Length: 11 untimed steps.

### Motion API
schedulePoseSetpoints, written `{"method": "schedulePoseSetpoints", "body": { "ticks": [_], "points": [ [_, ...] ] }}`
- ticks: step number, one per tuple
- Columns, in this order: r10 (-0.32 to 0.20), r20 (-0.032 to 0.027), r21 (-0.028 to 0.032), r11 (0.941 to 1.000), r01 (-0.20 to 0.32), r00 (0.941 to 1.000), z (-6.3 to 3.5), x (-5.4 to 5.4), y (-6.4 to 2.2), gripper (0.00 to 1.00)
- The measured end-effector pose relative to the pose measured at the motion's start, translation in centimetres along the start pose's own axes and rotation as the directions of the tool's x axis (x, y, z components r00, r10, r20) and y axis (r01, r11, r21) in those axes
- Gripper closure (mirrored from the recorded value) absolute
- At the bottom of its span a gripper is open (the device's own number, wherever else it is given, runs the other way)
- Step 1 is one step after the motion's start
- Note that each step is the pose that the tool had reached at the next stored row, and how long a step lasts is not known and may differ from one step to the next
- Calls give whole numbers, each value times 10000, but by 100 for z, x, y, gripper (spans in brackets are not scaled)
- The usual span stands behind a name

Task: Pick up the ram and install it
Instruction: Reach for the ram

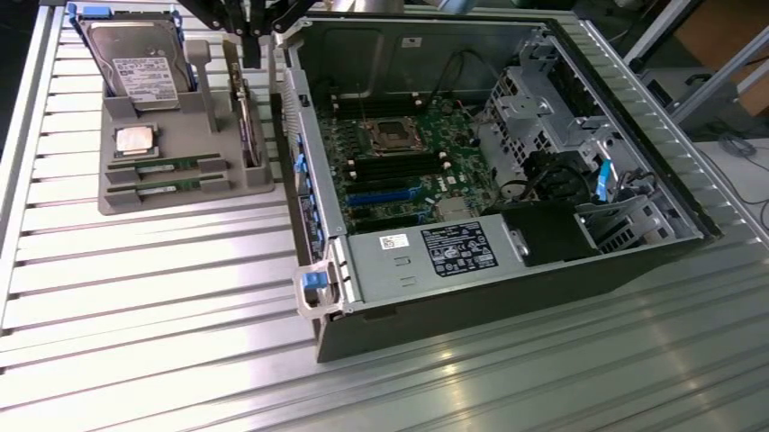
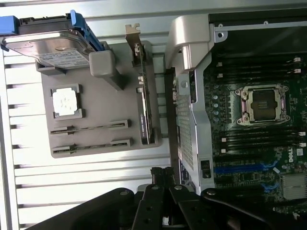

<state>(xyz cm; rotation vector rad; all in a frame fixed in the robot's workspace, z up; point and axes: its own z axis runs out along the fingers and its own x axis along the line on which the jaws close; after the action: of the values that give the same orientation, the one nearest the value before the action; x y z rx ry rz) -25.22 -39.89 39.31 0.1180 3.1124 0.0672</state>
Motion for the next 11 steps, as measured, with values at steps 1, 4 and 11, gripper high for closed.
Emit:
{"method": "schedulePoseSetpoints", "body": {
  "ticks": [1, 4, 11],
  "points": [
    [0, -1, 1, 10000, 0, 10000, 0, 1, 0, 90],
    [0, -1, 1, 10000, 0, 10000, -1, 8, -1, 90],
    [0, -1, 1, 10000, 0, 10000, -1, 36, -3, 90]
  ]
}}
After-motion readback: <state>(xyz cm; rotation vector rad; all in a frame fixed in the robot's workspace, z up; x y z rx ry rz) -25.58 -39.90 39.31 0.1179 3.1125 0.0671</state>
